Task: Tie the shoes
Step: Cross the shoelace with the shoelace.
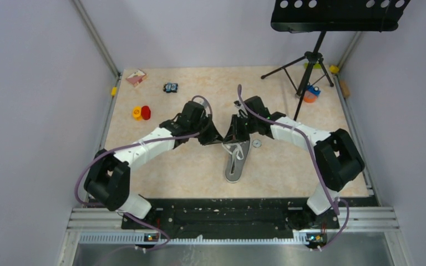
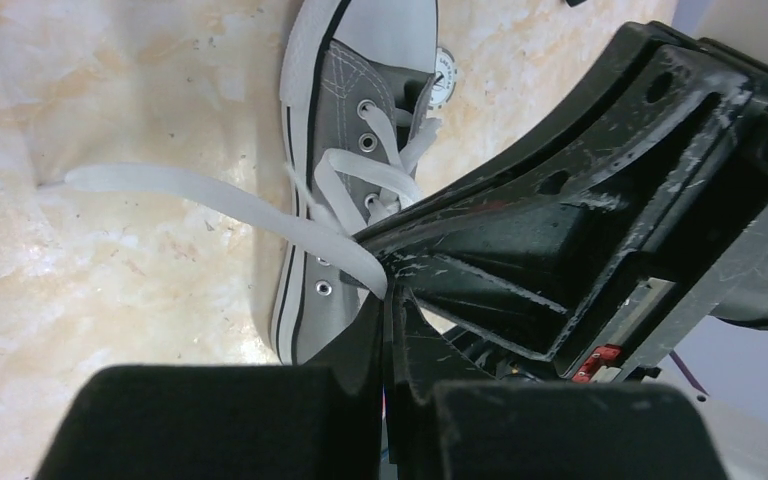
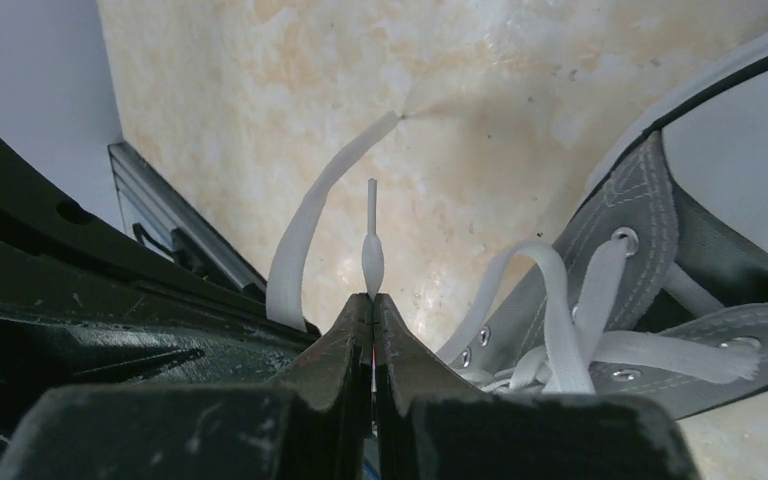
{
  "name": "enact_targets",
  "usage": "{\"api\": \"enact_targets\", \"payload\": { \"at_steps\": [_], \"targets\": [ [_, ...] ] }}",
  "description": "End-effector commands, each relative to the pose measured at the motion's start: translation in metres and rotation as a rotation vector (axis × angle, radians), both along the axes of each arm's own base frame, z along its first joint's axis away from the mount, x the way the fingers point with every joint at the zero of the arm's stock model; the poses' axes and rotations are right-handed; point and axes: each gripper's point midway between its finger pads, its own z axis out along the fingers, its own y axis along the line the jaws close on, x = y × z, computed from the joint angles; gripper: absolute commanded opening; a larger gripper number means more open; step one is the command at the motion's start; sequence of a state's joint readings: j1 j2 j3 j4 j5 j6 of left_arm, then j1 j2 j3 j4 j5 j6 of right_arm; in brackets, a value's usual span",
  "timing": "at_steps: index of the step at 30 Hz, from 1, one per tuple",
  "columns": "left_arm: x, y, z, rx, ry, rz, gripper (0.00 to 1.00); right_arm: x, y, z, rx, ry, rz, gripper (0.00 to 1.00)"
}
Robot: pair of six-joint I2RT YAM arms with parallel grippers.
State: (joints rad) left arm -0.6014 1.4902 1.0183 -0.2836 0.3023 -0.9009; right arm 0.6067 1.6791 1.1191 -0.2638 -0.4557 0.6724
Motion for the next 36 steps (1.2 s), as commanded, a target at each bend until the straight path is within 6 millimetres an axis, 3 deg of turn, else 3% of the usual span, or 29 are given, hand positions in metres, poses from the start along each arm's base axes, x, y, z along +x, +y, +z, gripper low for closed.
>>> {"api": "enact_targets", "payload": {
  "at_steps": [1, 4, 8, 11, 17, 22, 29, 32, 36],
  "targets": [
    [0.004, -0.015, 0.030, -0.061, -0.097, -0.066, 0.00, -0.017, 0.010, -0.001, 0.050, 0.028, 0.102, 0.00],
    [0.001, -0.017, 0.032, -0.067, -0.103, -0.081, 0.00, -0.017, 0.012, -0.004, 0.056, 0.036, 0.114, 0.00],
    [0.000, -0.018, 0.033, -0.068, -0.108, -0.086, 0.00, -0.020, 0.012, -0.003, 0.047, 0.033, 0.151, 0.34],
    [0.000, -0.018, 0.031, -0.064, -0.106, -0.084, 0.00, -0.016, 0.002, -0.001, -0.001, 0.005, 0.127, 0.43],
    [0.007, -0.018, 0.026, -0.039, -0.108, -0.073, 0.00, -0.009, -0.020, 0.012, -0.045, -0.067, 0.031, 0.44],
    [0.019, -0.018, 0.017, 0.004, -0.106, -0.049, 0.00, -0.003, -0.050, 0.022, -0.121, -0.139, -0.107, 0.42],
    [0.040, -0.035, 0.004, 0.005, -0.031, -0.111, 0.00, -0.007, -0.088, 0.044, -0.164, -0.236, -0.282, 0.43],
    [0.044, -0.040, -0.011, 0.021, 0.004, -0.141, 0.00, -0.014, -0.083, 0.054, -0.127, -0.268, -0.313, 0.43],
    [0.047, -0.041, -0.034, 0.000, 0.075, -0.188, 0.00, -0.028, -0.061, 0.048, -0.117, -0.278, -0.320, 0.44]
  ]
}}
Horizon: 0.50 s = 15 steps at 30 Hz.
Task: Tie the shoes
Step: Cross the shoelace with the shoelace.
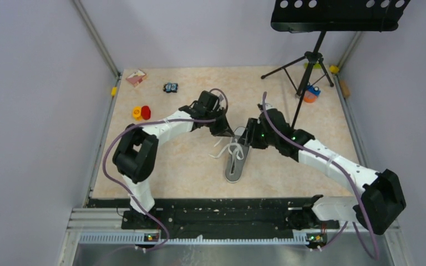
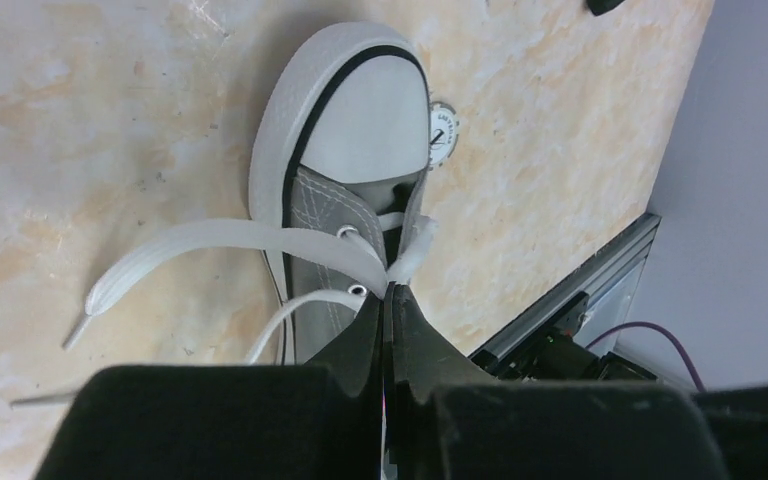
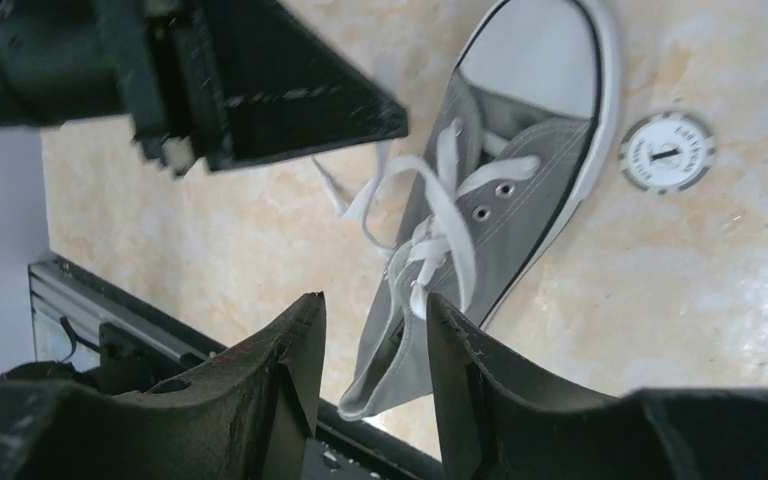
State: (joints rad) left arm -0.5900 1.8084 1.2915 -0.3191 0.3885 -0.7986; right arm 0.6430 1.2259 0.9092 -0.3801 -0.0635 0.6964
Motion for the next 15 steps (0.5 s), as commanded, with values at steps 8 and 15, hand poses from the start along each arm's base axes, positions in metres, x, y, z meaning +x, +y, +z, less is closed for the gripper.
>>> {"api": "enact_targets", "payload": {
  "at_steps": [8, 15],
  "targets": [
    [0.005, 0.002, -0.032, -0.050, 0.108, -0.079, 0.00, -0.014, 0.051, -0.009, 0.050, -0.038, -0.012, 0.45],
    [0.007, 0.000, -0.031, -0.068, 0.105, -0.099, 0.00, -0.016, 0.080, -0.034, 0.065, 0.002, -0.033, 0.47]
  ]
}}
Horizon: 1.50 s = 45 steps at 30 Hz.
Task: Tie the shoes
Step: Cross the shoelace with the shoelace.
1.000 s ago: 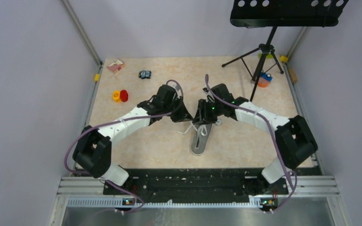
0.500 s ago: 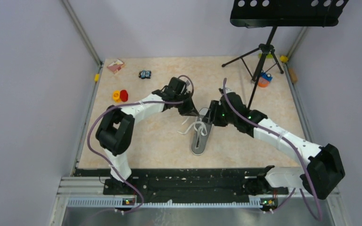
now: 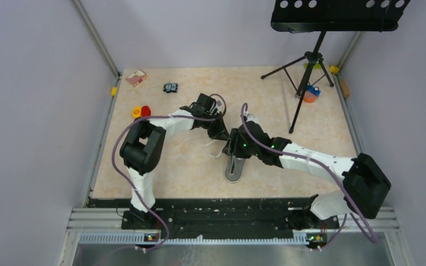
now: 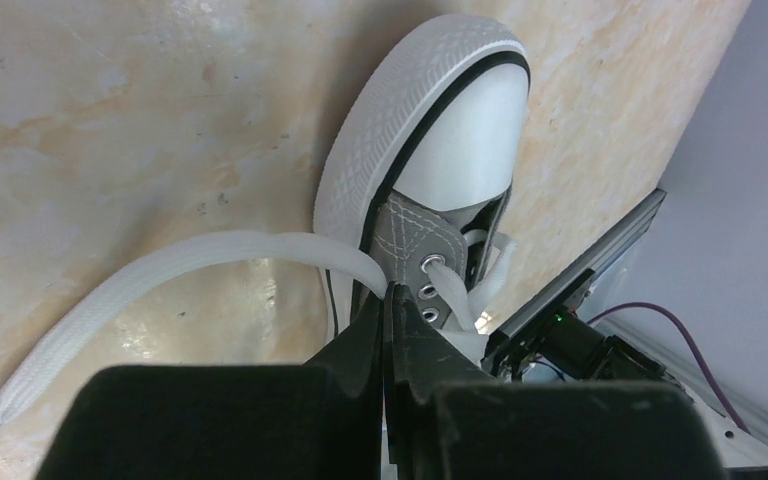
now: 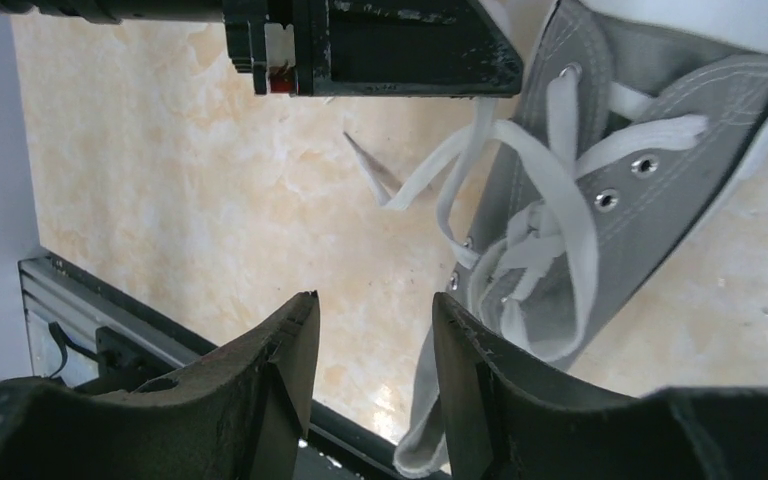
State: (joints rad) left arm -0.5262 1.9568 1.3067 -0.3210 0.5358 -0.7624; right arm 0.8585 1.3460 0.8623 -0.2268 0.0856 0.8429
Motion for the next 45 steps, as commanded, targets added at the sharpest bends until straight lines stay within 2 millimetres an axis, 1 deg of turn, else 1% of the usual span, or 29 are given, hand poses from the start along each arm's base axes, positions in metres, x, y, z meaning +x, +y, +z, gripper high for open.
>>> {"api": "enact_targets", "payload": {
  "at_steps": [1, 4, 6, 10, 13, 15, 18, 23, 32, 39, 44, 45],
  "targets": [
    [0.005, -0.009, 0.015, -0.059, -0.034, -0.046, 0.00, 0.009, 0.027, -0.003, 0.069, -0.006, -0.058, 0.47],
    [0.003, -0.010, 0.008, -0.070, -0.004, -0.056, 0.00, 0.016, 0.031, -0.011, 0.083, 0.032, -0.128, 0.46],
    [0.002, -0.010, 0.006, -0.075, 0.003, -0.063, 0.00, 0.019, 0.030, -0.015, 0.068, 0.049, -0.193, 0.46],
    [0.002, -0.010, 0.004, -0.087, 0.013, -0.070, 0.00, 0.015, 0.032, -0.019, 0.053, 0.062, -0.295, 0.46],
    [0.002, -0.010, 0.002, -0.093, 0.016, -0.078, 0.00, 0.012, 0.030, -0.029, 0.070, 0.131, -0.379, 0.46],
    [0.001, -0.010, 0.001, -0.097, 0.023, -0.080, 0.00, 0.011, 0.037, -0.030, 0.101, 0.150, -0.371, 0.45],
    [-0.001, -0.010, 0.002, -0.108, 0.023, -0.084, 0.00, 0.010, 0.041, -0.032, 0.082, 0.154, -0.373, 0.45],
    [-0.002, -0.009, 0.004, -0.112, 0.017, -0.091, 0.00, 0.012, 0.040, -0.045, 0.085, 0.191, -0.433, 0.45],
    [-0.008, -0.007, 0.002, -0.113, 0.010, -0.117, 0.00, 0.019, 0.039, -0.052, 0.090, 0.193, -0.496, 0.50],
    [-0.010, -0.001, -0.005, -0.068, -0.002, -0.145, 0.00, 0.024, 0.040, -0.058, 0.081, 0.176, -0.509, 0.54],
    [-0.016, 0.004, -0.010, -0.042, 0.003, -0.178, 0.00, 0.028, 0.041, -0.062, 0.063, 0.162, -0.509, 0.55],
    [-0.016, 0.005, -0.011, -0.033, 0.001, -0.182, 0.00, 0.028, 0.040, -0.064, 0.061, 0.163, -0.512, 0.53]
  ]
}}
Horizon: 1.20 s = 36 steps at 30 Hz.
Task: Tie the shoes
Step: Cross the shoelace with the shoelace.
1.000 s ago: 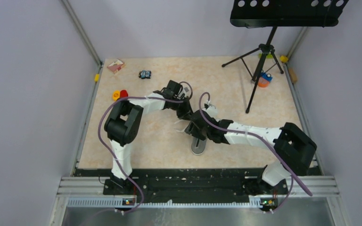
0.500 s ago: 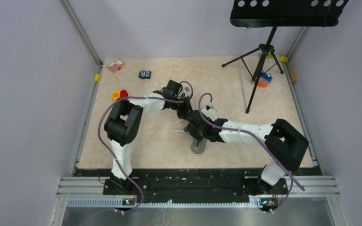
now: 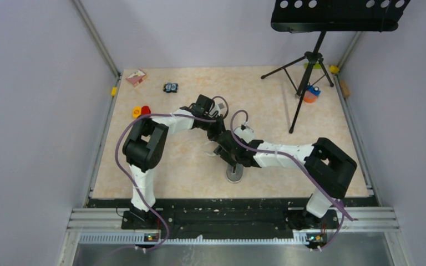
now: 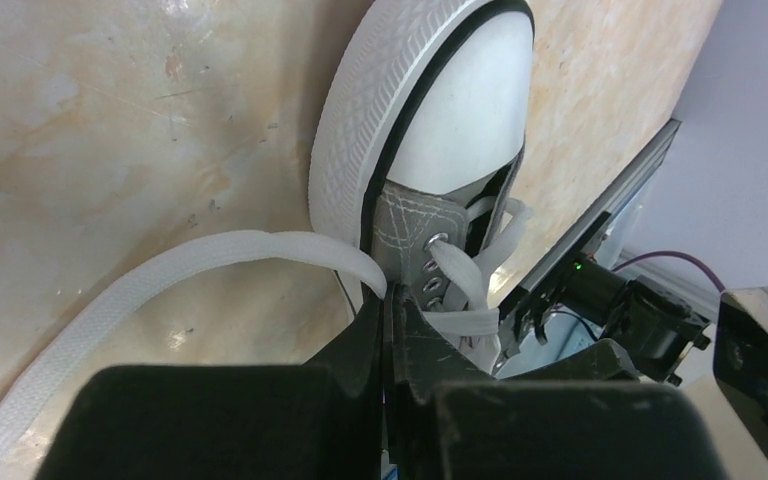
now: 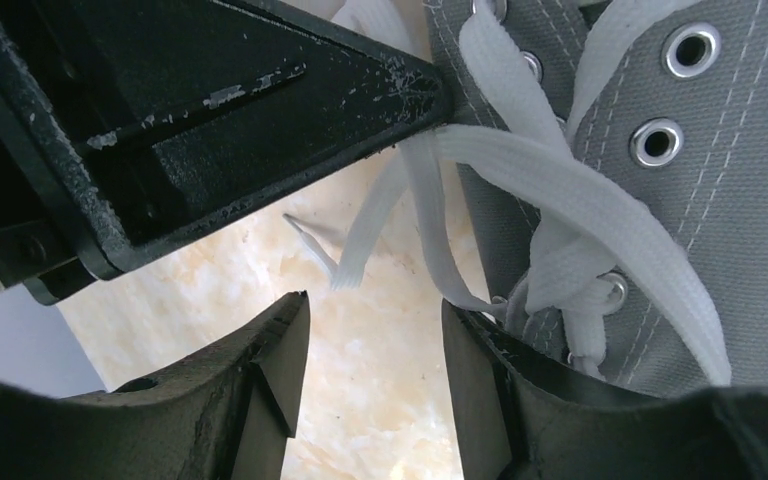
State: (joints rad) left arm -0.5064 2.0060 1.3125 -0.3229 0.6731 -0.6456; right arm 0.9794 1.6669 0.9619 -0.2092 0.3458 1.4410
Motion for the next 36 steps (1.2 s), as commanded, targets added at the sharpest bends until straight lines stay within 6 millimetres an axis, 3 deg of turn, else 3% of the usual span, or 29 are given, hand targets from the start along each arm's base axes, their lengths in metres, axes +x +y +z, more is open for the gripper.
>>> {"api": "enact_targets", "payload": {
  "at_steps": [1, 6, 9, 10, 15, 23, 32, 36],
  "targets": [
    [-0.005, 0.007, -0.004, 0.039, -0.017, -0.049, 0.00, 0.012, 0.000, 0.001, -0.034, -0.045, -0.036, 0.50],
    [-0.008, 0.011, -0.006, 0.053, -0.022, -0.065, 0.00, 0.012, -0.010, -0.008, -0.056, -0.030, -0.063, 0.33],
    [-0.009, 0.010, -0.005, 0.042, -0.021, -0.074, 0.00, 0.011, -0.012, -0.008, -0.063, -0.028, -0.059, 0.12],
    [-0.009, 0.009, -0.003, 0.036, -0.022, -0.077, 0.00, 0.012, -0.012, -0.006, -0.066, -0.033, -0.055, 0.00],
    [-0.005, 0.006, 0.005, 0.027, -0.038, -0.076, 0.00, 0.011, -0.013, 0.009, -0.089, -0.070, 0.020, 0.00],
    [-0.003, 0.008, 0.020, 0.027, -0.066, -0.044, 0.00, 0.002, -0.037, 0.043, -0.142, -0.164, 0.121, 0.00],
    [-0.014, 0.009, 0.026, 0.019, -0.076, -0.010, 0.00, -0.004, -0.047, 0.072, -0.185, -0.239, 0.242, 0.00],
    [-0.017, 0.009, 0.028, 0.024, -0.079, -0.004, 0.00, -0.006, -0.053, 0.075, -0.198, -0.248, 0.263, 0.00]
  ]
}}
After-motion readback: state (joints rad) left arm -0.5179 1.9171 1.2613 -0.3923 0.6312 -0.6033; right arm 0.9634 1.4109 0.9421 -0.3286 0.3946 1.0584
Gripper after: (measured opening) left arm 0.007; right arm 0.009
